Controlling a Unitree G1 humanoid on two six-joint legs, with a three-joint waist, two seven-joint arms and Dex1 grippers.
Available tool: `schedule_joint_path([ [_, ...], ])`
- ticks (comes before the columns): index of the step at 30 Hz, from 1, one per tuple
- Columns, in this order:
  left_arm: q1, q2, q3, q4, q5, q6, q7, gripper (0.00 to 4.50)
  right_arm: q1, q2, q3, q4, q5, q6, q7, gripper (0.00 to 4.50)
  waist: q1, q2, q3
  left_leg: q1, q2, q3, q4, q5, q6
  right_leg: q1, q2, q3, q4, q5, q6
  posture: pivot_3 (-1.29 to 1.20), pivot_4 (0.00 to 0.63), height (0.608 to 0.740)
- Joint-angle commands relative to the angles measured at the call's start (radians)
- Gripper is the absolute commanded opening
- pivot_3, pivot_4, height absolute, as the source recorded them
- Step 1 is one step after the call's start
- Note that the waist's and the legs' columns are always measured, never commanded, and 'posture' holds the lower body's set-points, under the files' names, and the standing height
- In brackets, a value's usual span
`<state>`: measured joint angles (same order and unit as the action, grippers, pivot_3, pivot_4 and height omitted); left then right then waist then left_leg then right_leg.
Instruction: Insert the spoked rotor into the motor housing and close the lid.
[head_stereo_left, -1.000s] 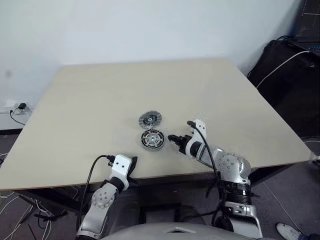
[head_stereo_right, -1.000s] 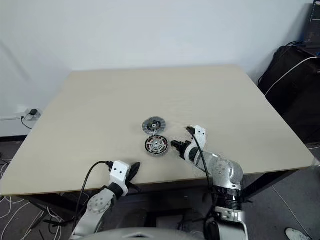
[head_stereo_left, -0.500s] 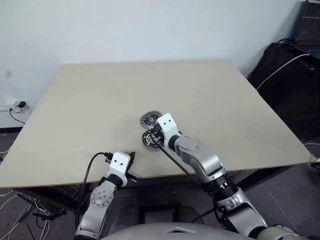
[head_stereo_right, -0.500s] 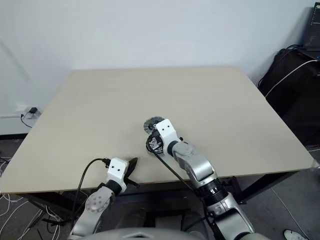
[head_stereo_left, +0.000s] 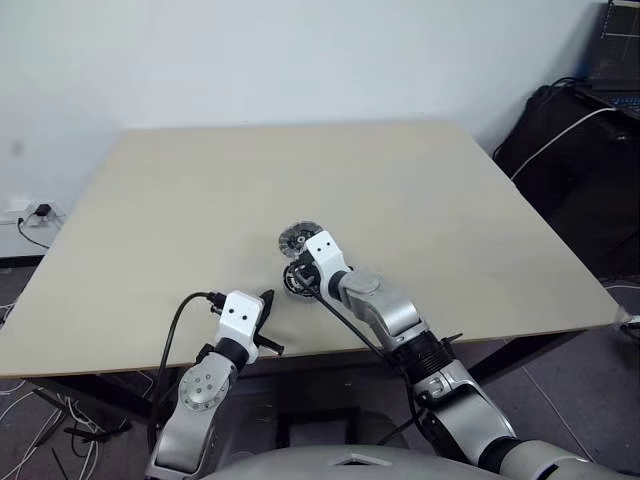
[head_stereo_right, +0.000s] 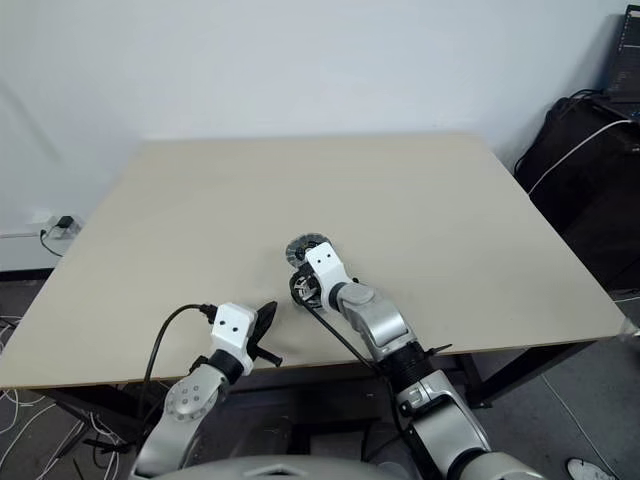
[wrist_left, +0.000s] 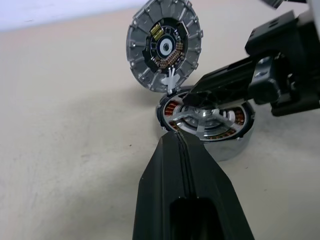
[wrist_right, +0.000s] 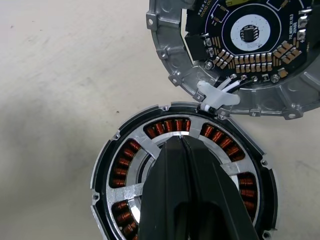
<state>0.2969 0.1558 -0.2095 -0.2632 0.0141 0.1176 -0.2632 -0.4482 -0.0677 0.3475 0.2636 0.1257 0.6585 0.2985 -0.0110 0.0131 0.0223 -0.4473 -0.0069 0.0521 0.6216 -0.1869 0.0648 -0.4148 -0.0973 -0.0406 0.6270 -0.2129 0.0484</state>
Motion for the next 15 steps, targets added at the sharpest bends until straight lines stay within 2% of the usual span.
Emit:
schedule_joint_path([
  [1, -0.003, -0.013, -0.010, -0.067, -0.047, 0.030, -0.020, 0.00, -0.018, -0.027, -0.011, -0.063, 0.008, 0.022, 0.070, 0.03, 0.000, 0.000, 0.000, 0.000, 0.000, 0.000, 0.000, 0.000, 0.000, 0.000, 0.000, 0.000, 0.000, 0.000, 0.000, 0.00, 0.000, 0.740],
  [7, -0.009, -0.032, -0.010, -0.042, -0.092, -0.012, -0.042, 0.00, -0.102, -0.174, 0.097, -0.157, -0.038, 0.007, 0.289, 0.03, -0.002, 0.000, 0.000, 0.000, 0.000, 0.000, 0.001, 0.000, 0.000, 0.000, 0.000, 0.000, 0.000, -0.001, 0.002, 0.00, 0.000, 0.740],
  [10, -0.020, -0.045, -0.001, 0.016, -0.088, -0.103, -0.041, 0.00, -0.156, -0.261, 0.185, -0.155, -0.082, -0.005, 0.424, 0.59, 0.000, 0.000, 0.000, 0.000, 0.000, 0.000, 0.001, 0.000, 0.000, 0.000, 0.000, 0.000, 0.000, -0.002, 0.003, 0.00, 0.000, 0.740],
  [15, -0.032, -0.042, 0.016, 0.130, -0.081, -0.185, -0.047, 0.00, -0.232, -0.351, 0.313, -0.145, -0.155, -0.075, 0.607, 2.17, 0.002, 0.000, 0.000, 0.000, 0.000, 0.000, 0.004, 0.000, 0.000, 0.001, 0.001, -0.001, 0.000, -0.001, 0.001, 0.00, 0.000, 0.740],
])
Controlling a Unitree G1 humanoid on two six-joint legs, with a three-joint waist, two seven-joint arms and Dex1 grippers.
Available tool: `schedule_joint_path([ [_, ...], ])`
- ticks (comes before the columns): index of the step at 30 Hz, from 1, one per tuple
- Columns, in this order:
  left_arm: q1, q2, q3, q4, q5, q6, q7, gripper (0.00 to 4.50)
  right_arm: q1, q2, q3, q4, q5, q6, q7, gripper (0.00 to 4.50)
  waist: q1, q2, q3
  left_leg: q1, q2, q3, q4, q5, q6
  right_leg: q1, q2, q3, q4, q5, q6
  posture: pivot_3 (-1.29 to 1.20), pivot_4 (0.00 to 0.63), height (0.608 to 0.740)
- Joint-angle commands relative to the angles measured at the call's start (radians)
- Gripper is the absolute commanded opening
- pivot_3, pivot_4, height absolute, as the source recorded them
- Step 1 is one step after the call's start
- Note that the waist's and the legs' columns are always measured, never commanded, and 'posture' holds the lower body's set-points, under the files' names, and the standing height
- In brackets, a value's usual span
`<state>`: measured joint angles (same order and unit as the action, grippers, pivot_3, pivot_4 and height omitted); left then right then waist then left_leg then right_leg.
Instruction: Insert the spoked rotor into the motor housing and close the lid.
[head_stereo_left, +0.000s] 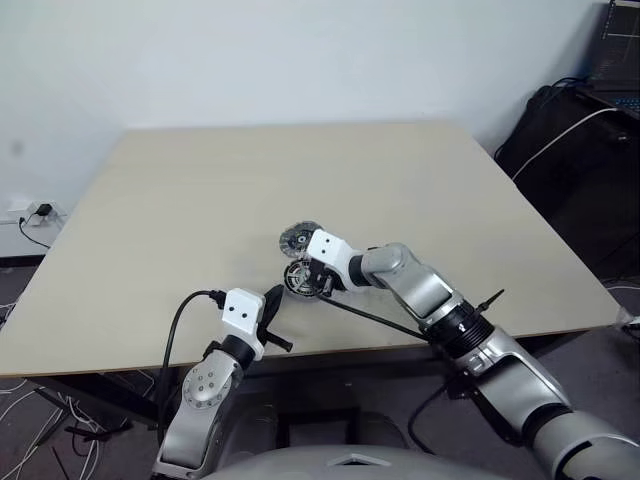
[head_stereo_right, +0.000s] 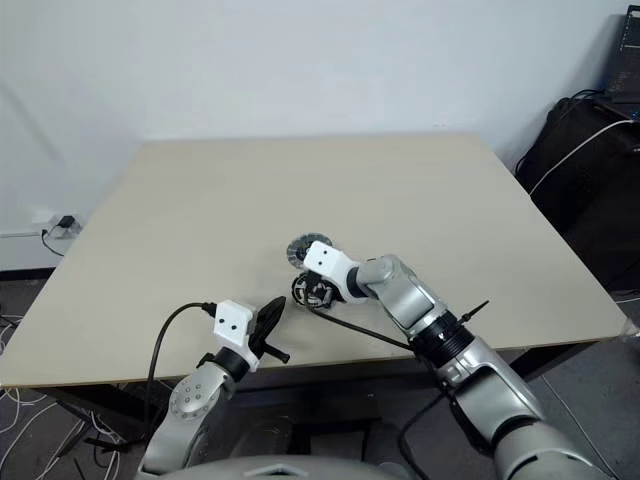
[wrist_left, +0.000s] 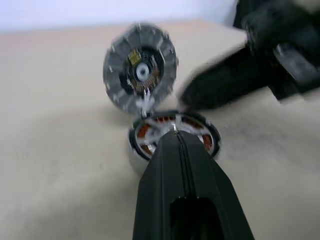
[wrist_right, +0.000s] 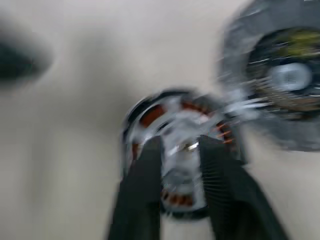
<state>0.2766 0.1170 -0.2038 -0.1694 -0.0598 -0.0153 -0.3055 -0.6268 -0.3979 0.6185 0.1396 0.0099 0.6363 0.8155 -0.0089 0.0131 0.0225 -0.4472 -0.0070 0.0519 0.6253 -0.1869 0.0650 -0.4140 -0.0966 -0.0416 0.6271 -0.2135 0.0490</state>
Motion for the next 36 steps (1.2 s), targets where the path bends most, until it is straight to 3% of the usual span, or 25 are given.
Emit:
schedule_joint_path([
  [1, -0.011, 0.000, 0.011, 0.052, -0.008, -0.061, -0.010, 0.00, -0.070, -0.029, 0.063, -0.013, -0.059, -0.070, 0.114, 2.46, -0.001, 0.000, 0.000, 0.000, 0.000, 0.000, 0.001, 0.000, 0.000, 0.000, 0.000, 0.000, 0.000, 0.000, 0.000, 0.00, 0.000, 0.740],
  [11, -0.010, 0.000, 0.022, 0.113, -0.009, -0.095, -0.021, 0.00, -0.167, 0.024, 0.126, 0.115, -0.171, -0.167, 0.222, 2.46, 0.001, -0.001, 0.000, 0.000, 0.000, 0.000, 0.002, -0.001, 0.001, 0.000, -0.001, 0.000, 0.001, 0.002, 0.001, 0.00, 0.000, 0.740],
  [20, 0.001, -0.008, 0.019, 0.119, -0.010, -0.109, -0.022, 0.00, -0.186, 0.099, 0.131, 0.259, -0.229, -0.194, 0.252, 2.46, 0.001, -0.001, 0.000, 0.000, 0.000, 0.000, 0.002, -0.001, 0.001, 0.000, -0.001, 0.000, 0.001, 0.002, 0.000, 0.00, 0.000, 0.740],
  [27, 0.001, -0.015, 0.022, 0.148, -0.010, -0.131, -0.022, 0.00, -0.178, 0.092, 0.132, 0.302, -0.274, -0.210, 0.272, 2.46, 0.001, 0.000, -0.001, 0.000, 0.000, 0.000, 0.002, -0.001, 0.001, 0.000, 0.000, 0.000, 0.002, 0.002, 0.000, 0.00, 0.000, 0.740],
  [30, -0.002, -0.014, 0.028, 0.173, -0.012, -0.150, -0.028, 0.00, -0.168, 0.079, 0.131, 0.301, -0.294, -0.214, 0.275, 1.83, 0.001, 0.000, -0.001, 0.000, -0.001, 0.000, 0.002, -0.001, 0.001, 0.000, 0.000, 0.000, 0.003, 0.002, 0.000, 0.00, 0.000, 0.740],
  [36, -0.015, -0.013, 0.034, 0.213, -0.011, -0.174, -0.031, 0.00, -0.134, 0.074, 0.111, 0.281, -0.303, -0.197, 0.260, 0.06, 0.001, -0.001, -0.004, 0.001, 0.000, 0.000, 0.002, -0.001, 0.001, 0.000, 0.000, 0.000, 0.003, 0.003, 0.000, 0.00, 0.000, 0.740],
])
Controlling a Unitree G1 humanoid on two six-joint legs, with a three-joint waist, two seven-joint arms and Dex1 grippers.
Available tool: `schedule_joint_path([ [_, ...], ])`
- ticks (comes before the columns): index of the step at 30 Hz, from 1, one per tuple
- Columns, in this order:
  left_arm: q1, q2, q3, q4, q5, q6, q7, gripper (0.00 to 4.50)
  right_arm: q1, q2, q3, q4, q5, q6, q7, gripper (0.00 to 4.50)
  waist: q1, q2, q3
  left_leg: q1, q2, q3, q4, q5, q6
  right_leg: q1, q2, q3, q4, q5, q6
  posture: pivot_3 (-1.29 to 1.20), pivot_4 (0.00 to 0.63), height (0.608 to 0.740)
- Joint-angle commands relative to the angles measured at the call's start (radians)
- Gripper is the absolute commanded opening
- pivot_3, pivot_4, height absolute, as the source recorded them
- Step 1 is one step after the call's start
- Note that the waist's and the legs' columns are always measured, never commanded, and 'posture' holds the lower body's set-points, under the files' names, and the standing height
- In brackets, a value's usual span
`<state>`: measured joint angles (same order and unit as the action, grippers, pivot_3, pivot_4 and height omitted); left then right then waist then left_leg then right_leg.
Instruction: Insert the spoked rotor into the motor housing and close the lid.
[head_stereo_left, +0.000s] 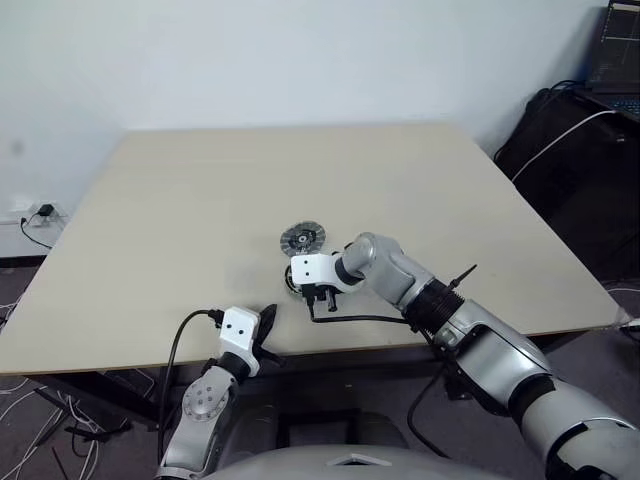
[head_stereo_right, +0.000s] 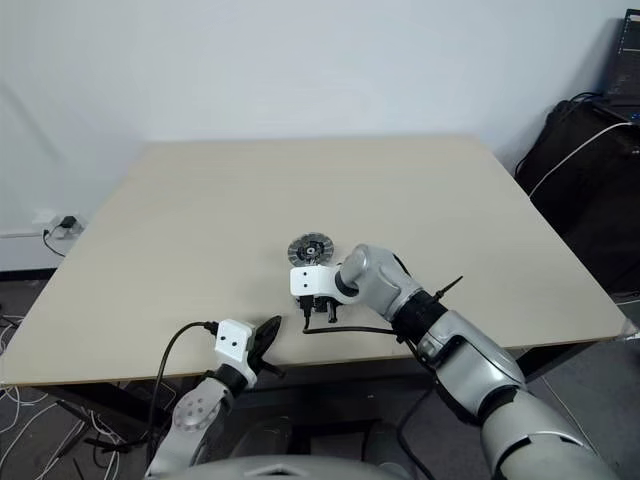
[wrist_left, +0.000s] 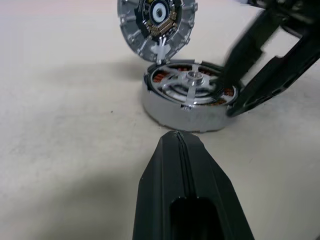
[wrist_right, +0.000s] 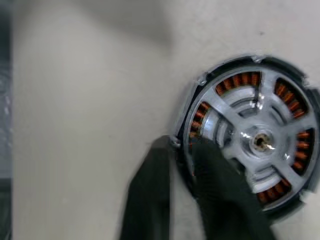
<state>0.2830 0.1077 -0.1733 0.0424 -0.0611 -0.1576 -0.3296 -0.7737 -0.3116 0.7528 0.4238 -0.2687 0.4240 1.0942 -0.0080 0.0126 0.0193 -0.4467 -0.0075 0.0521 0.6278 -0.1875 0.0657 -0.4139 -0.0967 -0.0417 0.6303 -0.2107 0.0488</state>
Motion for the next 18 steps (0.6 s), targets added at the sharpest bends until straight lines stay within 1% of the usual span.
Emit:
schedule_joint_path([
  [1, -0.024, -0.005, 0.004, 0.005, -0.008, -0.033, -0.007, 0.00, 0.021, -0.012, -0.027, -0.008, -0.023, 0.020, -0.022, 0.06, 0.000, 0.000, -0.001, 0.000, 0.000, 0.000, 0.000, 0.000, 0.000, 0.000, 0.000, 0.000, 0.000, 0.000, 0.000, 0.00, 0.000, 0.740],
  [6, -0.039, -0.012, -0.001, 0.029, 0.000, -0.037, -0.002, 0.00, 0.064, -0.025, -0.045, -0.049, -0.020, 0.050, -0.031, 0.06, 0.003, 0.000, -0.003, 0.000, 0.000, 0.000, 0.000, 0.000, 0.000, 0.000, 0.000, -0.001, 0.001, 0.001, 0.001, 0.00, 0.000, 0.740],
  [10, -0.048, -0.024, -0.009, 0.058, 0.011, -0.047, 0.005, 0.00, 0.116, -0.027, -0.107, -0.137, 0.019, 0.160, -0.046, 0.06, 0.014, 0.001, -0.004, 0.000, 0.000, 0.000, 0.000, 0.000, 0.000, 0.000, 0.000, -0.001, 0.000, 0.001, 0.000, 0.00, 0.000, 0.740],
  [15, -0.051, -0.034, -0.013, 0.082, 0.016, -0.061, 0.007, 0.00, 0.208, -0.033, -0.205, -0.350, 0.062, 0.419, -0.090, 0.06, 0.037, 0.001, -0.004, -0.001, 0.000, 0.001, 0.000, 0.000, 0.000, 0.000, -0.002, -0.001, -0.002, 0.001, -0.001, 0.00, 0.000, 0.740],
  [18, -0.051, -0.037, -0.013, 0.099, 0.013, -0.067, 0.003, 0.00, 0.273, -0.027, -0.262, -0.530, 0.117, 0.627, -0.115, 0.06, 0.046, 0.000, -0.004, -0.002, 0.000, 0.001, 0.000, 0.000, 0.000, -0.001, -0.003, -0.001, -0.002, 0.000, -0.001, 0.00, 0.000, 0.740],
])
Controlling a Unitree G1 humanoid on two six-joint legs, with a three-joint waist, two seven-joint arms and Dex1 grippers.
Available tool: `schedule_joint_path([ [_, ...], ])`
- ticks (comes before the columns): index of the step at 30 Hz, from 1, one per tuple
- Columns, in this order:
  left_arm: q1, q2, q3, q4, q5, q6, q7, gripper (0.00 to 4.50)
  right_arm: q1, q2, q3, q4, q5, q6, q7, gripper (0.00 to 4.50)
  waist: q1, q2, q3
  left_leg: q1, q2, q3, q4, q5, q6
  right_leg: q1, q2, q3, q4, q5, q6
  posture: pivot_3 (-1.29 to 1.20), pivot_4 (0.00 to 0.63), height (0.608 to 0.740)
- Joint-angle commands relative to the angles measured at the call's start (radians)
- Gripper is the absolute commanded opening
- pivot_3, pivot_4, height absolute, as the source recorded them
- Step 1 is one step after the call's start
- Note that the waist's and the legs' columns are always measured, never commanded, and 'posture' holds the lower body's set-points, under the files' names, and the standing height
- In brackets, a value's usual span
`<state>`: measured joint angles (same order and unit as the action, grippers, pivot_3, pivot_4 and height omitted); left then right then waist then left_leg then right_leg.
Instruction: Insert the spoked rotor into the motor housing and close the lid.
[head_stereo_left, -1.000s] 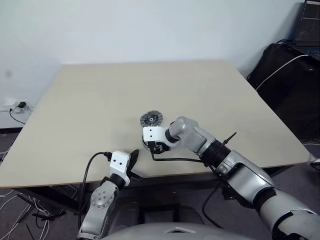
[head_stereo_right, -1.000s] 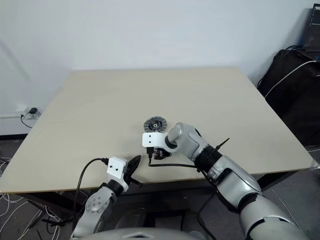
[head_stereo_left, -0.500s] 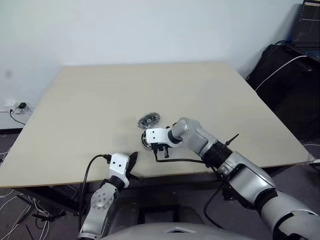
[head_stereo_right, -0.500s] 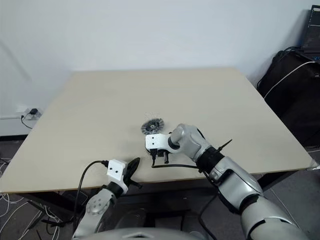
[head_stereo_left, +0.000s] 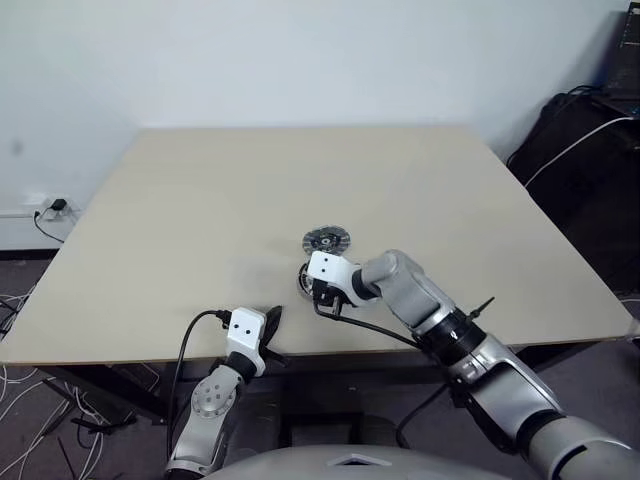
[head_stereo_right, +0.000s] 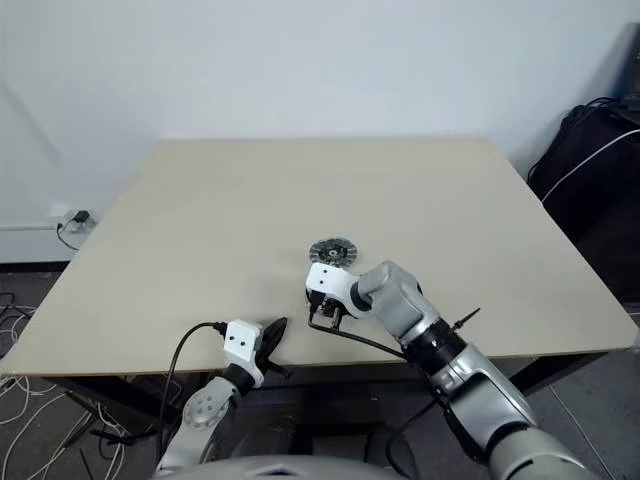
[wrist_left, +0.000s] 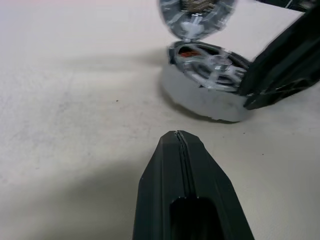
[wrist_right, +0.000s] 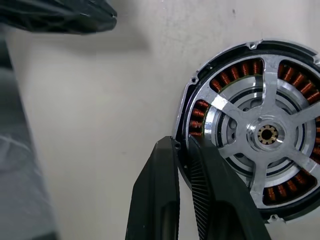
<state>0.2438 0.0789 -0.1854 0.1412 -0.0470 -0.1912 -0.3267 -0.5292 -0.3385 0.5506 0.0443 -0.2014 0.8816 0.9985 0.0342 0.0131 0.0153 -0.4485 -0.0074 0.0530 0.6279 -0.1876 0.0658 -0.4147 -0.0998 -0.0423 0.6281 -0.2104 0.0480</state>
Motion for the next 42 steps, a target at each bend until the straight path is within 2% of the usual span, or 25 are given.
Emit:
schedule_joint_path([
  [1, -0.012, -0.009, -0.002, 0.005, -0.002, -0.036, -0.001, 0.00, 0.044, 0.010, -0.083, -0.201, 0.066, 0.240, -0.040, 0.06, 0.004, 0.000, 0.000, 0.000, 0.000, 0.000, 0.000, 0.000, 0.000, 0.000, 0.000, 0.000, 0.000, 0.000, 0.000, 0.00, 0.000, 0.740],
  [4, -0.015, -0.008, -0.005, 0.014, -0.003, -0.039, -0.007, 0.00, 0.057, 0.070, -0.155, -0.283, 0.103, 0.424, -0.127, 0.06, 0.003, 0.000, 0.000, 0.000, 0.001, 0.000, 0.000, 0.000, 0.000, -0.001, 0.000, 0.000, 0.000, -0.001, 0.000, 0.00, 0.000, 0.740],
  [9, -0.020, -0.002, -0.010, 0.016, -0.002, -0.033, -0.016, 0.00, 0.031, 0.270, -0.306, -0.278, 0.121, 0.605, -0.326, 0.06, -0.005, 0.000, 0.001, 0.000, 0.002, 0.000, -0.001, 0.000, 0.000, -0.001, 0.001, -0.001, 0.001, -0.001, 0.002, 0.00, 0.000, 0.740],
  [14, -0.014, 0.005, -0.006, -0.004, -0.006, -0.021, -0.017, 0.00, 0.001, 0.492, -0.483, -0.140, 0.070, 0.592, -0.608, 0.06, -0.009, 0.001, 0.001, -0.001, 0.003, 0.002, -0.003, 0.000, 0.000, -0.003, 0.002, -0.003, 0.001, 0.000, 0.002, 0.00, 0.000, 0.740],
  [17, -0.001, 0.007, 0.001, -0.016, -0.010, -0.017, -0.012, 0.00, -0.010, 0.554, -0.523, -0.092, 0.083, 0.575, -0.696, 0.06, -0.006, 0.002, 0.000, -0.001, 0.001, 0.004, -0.005, 0.000, -0.001, -0.004, 0.002, -0.003, 0.001, 0.002, -0.002, 0.00, 0.000, 0.740],
  [21, 0.017, 0.007, 0.010, -0.028, -0.011, -0.016, -0.002, 0.00, -0.020, 0.581, -0.533, -0.032, 0.126, 0.558, -0.771, 0.06, -0.004, 0.003, -0.001, -0.001, 0.000, 0.007, -0.005, 0.000, 0.000, -0.003, 0.001, -0.001, 0.000, 0.002, -0.001, 0.00, 0.000, 0.740],
  [24, 0.017, 0.005, 0.014, -0.009, -0.010, -0.029, 0.000, 0.00, -0.025, 0.576, -0.520, 0.008, 0.170, 0.528, -0.792, 0.06, -0.003, 0.004, -0.002, -0.001, 0.000, 0.007, -0.005, 0.000, 0.000, -0.003, 0.000, -0.001, 0.000, 0.001, 0.000, 0.00, 0.000, 0.740],
  [26, 0.014, 0.001, 0.015, 0.007, -0.008, -0.037, 0.002, 0.00, -0.029, 0.571, -0.503, 0.027, 0.192, 0.514, -0.806, 0.80, -0.003, 0.004, -0.003, 0.000, 0.001, 0.008, -0.007, 0.000, 0.000, -0.003, -0.001, -0.002, 0.000, 0.000, 0.003, 0.00, 0.000, 0.740],
  [28, 0.011, -0.003, 0.015, 0.016, -0.005, -0.042, 0.003, 0.00, -0.034, 0.573, -0.491, 0.018, 0.220, 0.507, -0.811, 1.31, -0.004, 0.005, -0.004, 0.000, 0.001, 0.009, -0.008, 0.000, 0.000, -0.004, -0.001, -0.003, 0.001, 0.001, 0.003, 0.00, 0.000, 0.740],
  [32, 0.001, -0.006, 0.019, 0.038, -0.004, -0.048, 0.003, 0.00, -0.052, 0.557, -0.459, -0.049, 0.289, 0.517, -0.787, 1.31, -0.008, 0.006, -0.005, 0.000, 0.002, 0.011, -0.011, 0.000, 0.000, -0.008, -0.001, -0.003, 0.002, 0.001, 0.003, 0.00, 0.000, 0.740],
  [35, -0.012, -0.004, 0.020, 0.051, -0.006, -0.048, -0.002, 0.00, -0.072, 0.507, -0.400, -0.114, 0.333, 0.513, -0.740, 1.31, -0.022, 0.007, -0.004, 0.000, 0.004, 0.011, -0.011, 0.001, -0.002, -0.011, 0.001, -0.002, 0.001, 0.001, 0.002, 0.00, 0.000, 0.740],
  [37, -0.018, -0.004, 0.020, 0.053, -0.006, -0.047, -0.004, 0.00, -0.081, 0.422, -0.307, -0.161, 0.356, 0.450, -0.662, 1.31, -0.029, 0.007, -0.004, -0.001, 0.005, 0.012, -0.011, 0.001, -0.002, -0.012, 0.003, -0.002, 0.001, 0.000, 0.001, 0.00, 0.000, 0.740],
  [42, -0.019, -0.003, 0.016, 0.035, -0.008, -0.035, -0.007, 0.00, -0.106, 0.038, 0.060, -0.227, 0.284, 0.100, -0.360, 1.31, -0.036, 0.003, -0.004, -0.002, 0.005, 0.012, -0.005, 0.000, 0.000, -0.008, 0.002, -0.003, -0.002, -0.001, 0.002, 0.00, 0.000, 0.740],
])
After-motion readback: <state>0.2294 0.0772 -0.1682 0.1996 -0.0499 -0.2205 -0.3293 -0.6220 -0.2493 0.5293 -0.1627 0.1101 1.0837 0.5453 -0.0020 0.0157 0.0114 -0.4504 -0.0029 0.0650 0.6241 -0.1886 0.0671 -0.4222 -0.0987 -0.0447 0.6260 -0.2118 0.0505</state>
